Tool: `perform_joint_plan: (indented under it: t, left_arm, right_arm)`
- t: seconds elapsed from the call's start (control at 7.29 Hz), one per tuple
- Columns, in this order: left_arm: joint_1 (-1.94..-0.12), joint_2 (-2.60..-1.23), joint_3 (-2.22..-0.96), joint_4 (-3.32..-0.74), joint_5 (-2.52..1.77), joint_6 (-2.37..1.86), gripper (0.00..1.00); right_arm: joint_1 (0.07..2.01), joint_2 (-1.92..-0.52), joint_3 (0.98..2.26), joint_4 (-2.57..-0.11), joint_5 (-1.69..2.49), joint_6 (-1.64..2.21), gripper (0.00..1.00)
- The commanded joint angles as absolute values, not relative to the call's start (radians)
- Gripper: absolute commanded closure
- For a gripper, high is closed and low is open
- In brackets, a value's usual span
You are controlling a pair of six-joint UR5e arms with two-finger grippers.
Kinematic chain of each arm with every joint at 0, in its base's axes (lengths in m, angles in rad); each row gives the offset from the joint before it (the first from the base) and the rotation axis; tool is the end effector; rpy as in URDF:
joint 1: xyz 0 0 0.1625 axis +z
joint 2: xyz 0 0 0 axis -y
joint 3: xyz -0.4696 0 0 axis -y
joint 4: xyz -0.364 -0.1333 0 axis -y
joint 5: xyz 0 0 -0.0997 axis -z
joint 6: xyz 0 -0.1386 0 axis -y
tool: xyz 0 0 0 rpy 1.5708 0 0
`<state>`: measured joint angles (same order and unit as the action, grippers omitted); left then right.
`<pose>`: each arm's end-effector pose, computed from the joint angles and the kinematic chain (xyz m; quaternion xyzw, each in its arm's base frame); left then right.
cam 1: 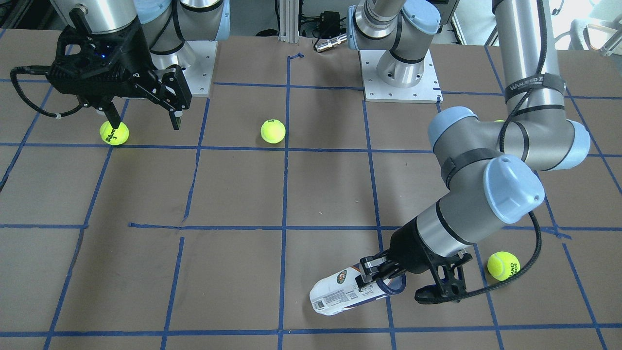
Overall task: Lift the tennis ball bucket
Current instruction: 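Grip the can's open end with the left gripper and tilt it upright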
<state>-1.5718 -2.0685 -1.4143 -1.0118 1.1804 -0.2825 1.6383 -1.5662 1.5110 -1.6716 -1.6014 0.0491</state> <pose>-0.1867 -0.6921 0.3497 0.1159 -0.9685 0.0783 0.2059 0.1615 -0.4758 0.5308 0.0080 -0.9968 0.0787 0.0107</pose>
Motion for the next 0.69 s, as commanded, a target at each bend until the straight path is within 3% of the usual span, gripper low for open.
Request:
perform_joint_plan:
  t: [0.0, 0.55]
  left_arm:
    - [-1.652, -2.051, -1.399, -1.026, 1.345, -0.264, 1.00]
    - [-1.761, -2.054, -1.397, -1.065, 1.580, -0.127, 1.00]
  right_arm:
    - [1.638, -1.566, 1.511, -1.667, -1.601, 0.049, 0.00]
    - [1.638, -1.566, 1.511, -1.670, -1.600, 0.052, 0.00]
